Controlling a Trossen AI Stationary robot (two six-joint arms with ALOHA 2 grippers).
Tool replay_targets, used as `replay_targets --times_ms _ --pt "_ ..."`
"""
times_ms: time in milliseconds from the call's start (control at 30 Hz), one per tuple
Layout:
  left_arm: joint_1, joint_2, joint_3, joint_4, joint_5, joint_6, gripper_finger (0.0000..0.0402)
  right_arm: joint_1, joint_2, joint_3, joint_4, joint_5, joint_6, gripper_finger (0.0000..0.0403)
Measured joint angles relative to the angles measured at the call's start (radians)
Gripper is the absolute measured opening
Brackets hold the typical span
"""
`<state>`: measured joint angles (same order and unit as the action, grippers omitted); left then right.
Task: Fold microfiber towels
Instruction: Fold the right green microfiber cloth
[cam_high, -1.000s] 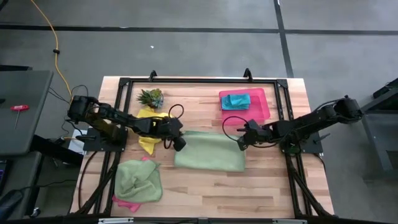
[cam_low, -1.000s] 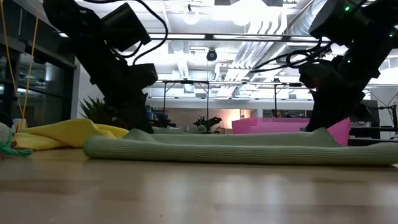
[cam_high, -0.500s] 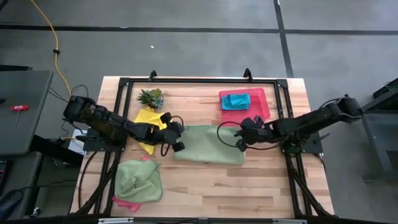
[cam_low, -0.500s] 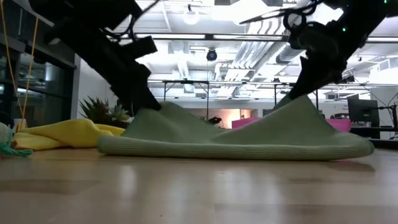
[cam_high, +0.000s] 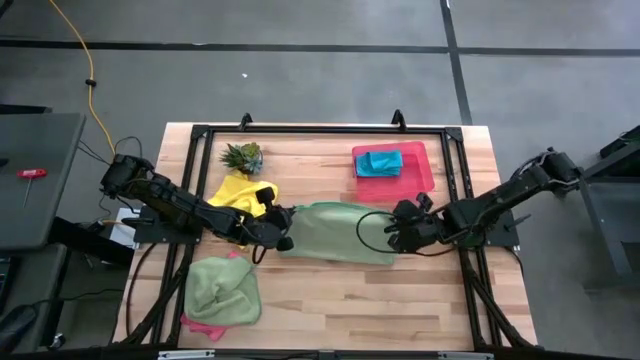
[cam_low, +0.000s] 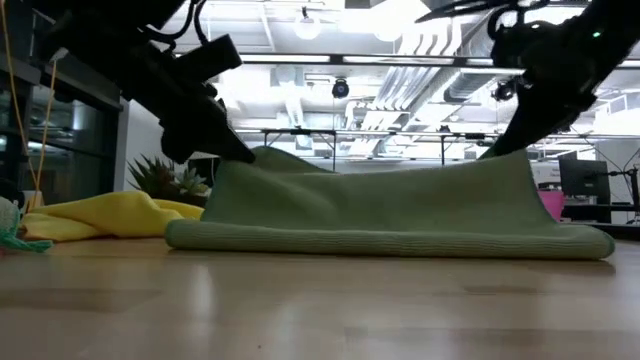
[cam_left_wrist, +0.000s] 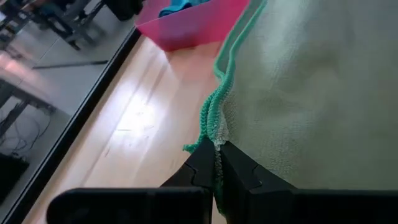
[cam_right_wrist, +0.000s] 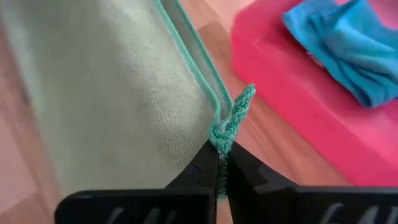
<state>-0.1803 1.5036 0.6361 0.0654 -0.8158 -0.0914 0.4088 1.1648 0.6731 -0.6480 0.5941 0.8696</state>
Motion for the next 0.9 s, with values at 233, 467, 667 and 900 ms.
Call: replay_targets --times_ms 233,467,667,900 --pt "-0.036 0.000 0.000 0.024 0.083 0.113 0.0000 0.082 0.000 0.000 0.050 -0.061 -0.017 0.0000" --pt "-0.053 0.000 0.000 0.060 0.174 0.158 0.0000 0.092 0.000 0.000 0.136 -0.209 -0.104 0.0000" --pt "-0.071 0.000 0.000 0.059 0.273 0.118 0.0000 0.092 0.000 0.000 0.146 -0.284 -0.129 0.0000" --pt "-0.077 0.000 0.000 0.055 0.291 0.035 0.0001 0.092 0.001 0.000 0.139 -0.322 -0.130 0.0000"
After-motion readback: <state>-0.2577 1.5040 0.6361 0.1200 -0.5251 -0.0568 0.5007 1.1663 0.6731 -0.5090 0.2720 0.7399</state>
